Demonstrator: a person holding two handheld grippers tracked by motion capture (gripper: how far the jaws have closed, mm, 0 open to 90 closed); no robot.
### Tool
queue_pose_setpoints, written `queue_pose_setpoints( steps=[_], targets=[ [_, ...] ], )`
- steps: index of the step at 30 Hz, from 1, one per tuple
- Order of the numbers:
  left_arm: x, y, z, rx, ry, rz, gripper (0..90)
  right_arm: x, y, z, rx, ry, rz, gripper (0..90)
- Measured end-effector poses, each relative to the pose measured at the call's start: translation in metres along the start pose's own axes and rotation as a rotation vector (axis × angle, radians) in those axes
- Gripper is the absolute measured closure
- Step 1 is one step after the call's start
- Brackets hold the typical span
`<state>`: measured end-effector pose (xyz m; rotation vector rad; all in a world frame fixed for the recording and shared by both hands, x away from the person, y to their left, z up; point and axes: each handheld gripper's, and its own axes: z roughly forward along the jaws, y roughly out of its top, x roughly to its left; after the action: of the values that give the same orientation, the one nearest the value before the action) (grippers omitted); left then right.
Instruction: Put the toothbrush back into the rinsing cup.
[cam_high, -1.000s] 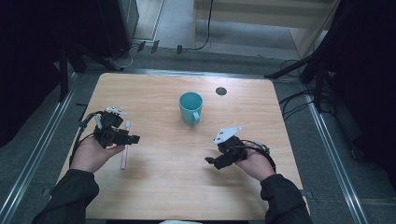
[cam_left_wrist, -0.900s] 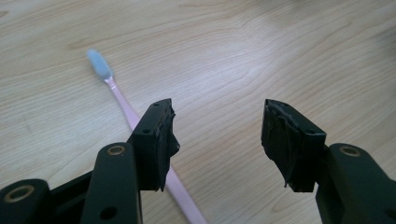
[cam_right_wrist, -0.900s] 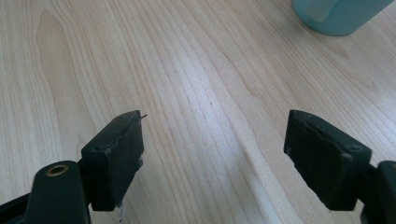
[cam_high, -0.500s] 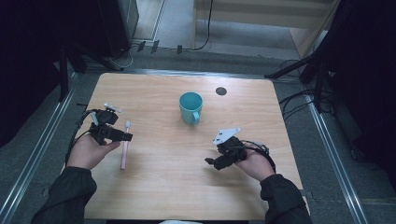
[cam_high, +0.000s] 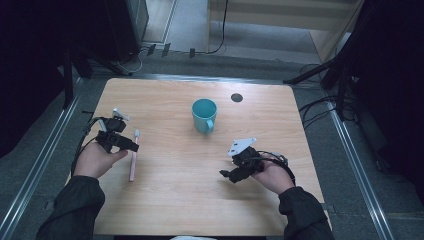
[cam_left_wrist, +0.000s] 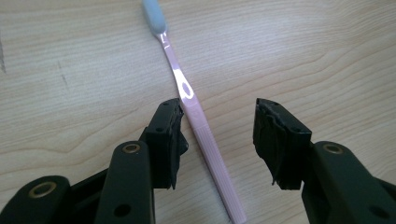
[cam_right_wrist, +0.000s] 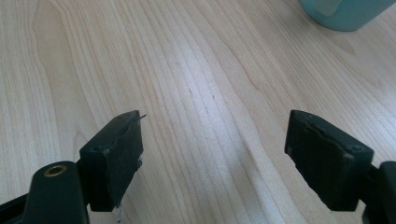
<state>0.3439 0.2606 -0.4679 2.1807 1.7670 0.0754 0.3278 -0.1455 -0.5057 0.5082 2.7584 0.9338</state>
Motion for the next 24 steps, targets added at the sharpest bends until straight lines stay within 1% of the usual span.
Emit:
queue_pose_setpoints(
  steps=[3,5,6,9,11,15,16,19,21,24],
  targets=[
    [0.002,0.002,0.006,0.023,-0.001,-0.007,53.3,0.001,0.000,0.000,0.007,0.001,0.002,19.1],
    [0.002,0.003,0.009,0.035,0.000,-0.006,54.4,0.000,-0.001,0.001,0.010,0.000,-0.007,19.1],
    [0.002,0.003,0.009,0.035,0.000,-0.006,55.3,0.000,-0.001,0.001,0.010,0.000,-0.007,19.1],
    [0.001,0.005,0.014,0.056,0.035,0.000,58.3,0.001,-0.001,0.001,0.012,0.001,-0.011,19.1],
    [0.000,0.007,0.018,0.074,0.027,-0.008,59.2,0.001,-0.001,0.001,0.010,0.000,-0.012,19.1],
    [0.000,0.010,0.022,0.092,0.017,-0.026,61.2,0.001,-0.001,0.001,0.010,-0.002,-0.013,19.1],
    [0.001,0.010,0.023,0.093,0.020,-0.025,61.4,0.001,-0.001,0.001,0.012,0.002,-0.012,19.0],
    [0.003,0.012,0.027,0.112,0.019,-0.046,62.6,0.001,-0.001,0.002,0.014,0.001,-0.015,19.0],
    [0.005,0.012,0.029,0.126,0.024,-0.051,63.5,0.001,-0.001,0.002,0.014,0.000,-0.017,19.1],
    [0.009,0.012,0.032,0.130,0.009,-0.073,64.1,0.001,-0.002,0.002,0.016,0.001,-0.017,19.0]
  ],
)
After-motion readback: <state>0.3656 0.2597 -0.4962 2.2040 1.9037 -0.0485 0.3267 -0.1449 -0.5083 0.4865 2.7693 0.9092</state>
